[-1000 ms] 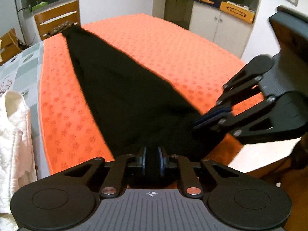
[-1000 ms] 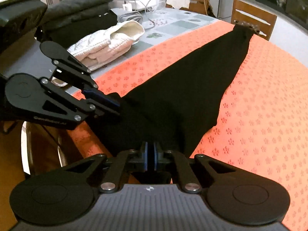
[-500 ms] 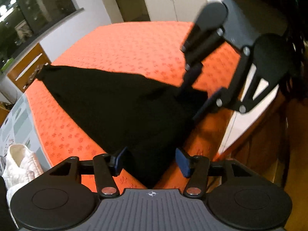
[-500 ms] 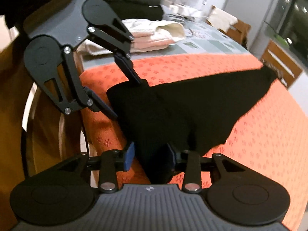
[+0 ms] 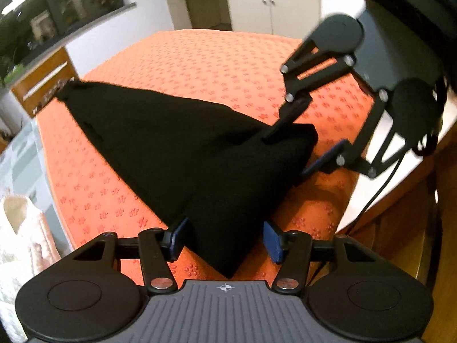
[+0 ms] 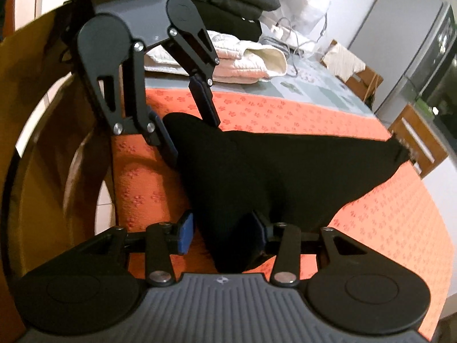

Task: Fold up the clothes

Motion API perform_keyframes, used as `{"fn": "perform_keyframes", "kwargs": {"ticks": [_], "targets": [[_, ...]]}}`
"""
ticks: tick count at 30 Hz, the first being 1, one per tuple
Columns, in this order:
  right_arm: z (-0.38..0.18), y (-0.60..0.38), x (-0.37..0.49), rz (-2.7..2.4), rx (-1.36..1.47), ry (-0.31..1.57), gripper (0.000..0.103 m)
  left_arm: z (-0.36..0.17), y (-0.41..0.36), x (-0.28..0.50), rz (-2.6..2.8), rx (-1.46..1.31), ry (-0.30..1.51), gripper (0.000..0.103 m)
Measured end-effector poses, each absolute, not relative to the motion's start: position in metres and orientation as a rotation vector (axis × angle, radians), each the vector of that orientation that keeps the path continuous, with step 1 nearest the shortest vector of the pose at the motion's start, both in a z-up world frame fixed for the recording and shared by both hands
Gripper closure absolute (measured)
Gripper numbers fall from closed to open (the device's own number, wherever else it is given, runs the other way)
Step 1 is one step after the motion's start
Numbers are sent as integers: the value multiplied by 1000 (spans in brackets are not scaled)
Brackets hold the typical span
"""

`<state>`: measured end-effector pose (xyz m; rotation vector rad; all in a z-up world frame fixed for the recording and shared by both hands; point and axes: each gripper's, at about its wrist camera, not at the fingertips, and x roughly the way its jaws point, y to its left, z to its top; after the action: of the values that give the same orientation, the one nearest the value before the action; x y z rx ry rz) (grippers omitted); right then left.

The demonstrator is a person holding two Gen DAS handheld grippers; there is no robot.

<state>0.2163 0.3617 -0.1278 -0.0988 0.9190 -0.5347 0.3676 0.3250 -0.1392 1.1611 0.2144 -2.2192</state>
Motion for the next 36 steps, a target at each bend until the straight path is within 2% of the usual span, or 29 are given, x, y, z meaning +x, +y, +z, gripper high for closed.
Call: {"fn": "perform_keyframes", "kwargs": {"ticks": [4,6,9,12,16,28,36], "targets": [[-130,359,220,-561,-120,909,60,-144,324,366,-2213,1159,184,40],[-127,355,221,-569,-80,899,67,-146,328,364,-2213,1171,140,40],[-119,347,217,-578,35,887,75,-144,332,365,-2221,1179,109,50],[-112,343,213,-589,142,864,77,-137,329,369,-2228,1170,171,62],[-106,343,211,-597,250,851,77,-128,331,367,-2221,1204,239,68],[-95,345,211,-474,579,919,77,-114,318,375,-2260,1241,513,69],[-100,316,194,-510,686,847,75,-107,303,386,-2240,1181,736,63]]}}
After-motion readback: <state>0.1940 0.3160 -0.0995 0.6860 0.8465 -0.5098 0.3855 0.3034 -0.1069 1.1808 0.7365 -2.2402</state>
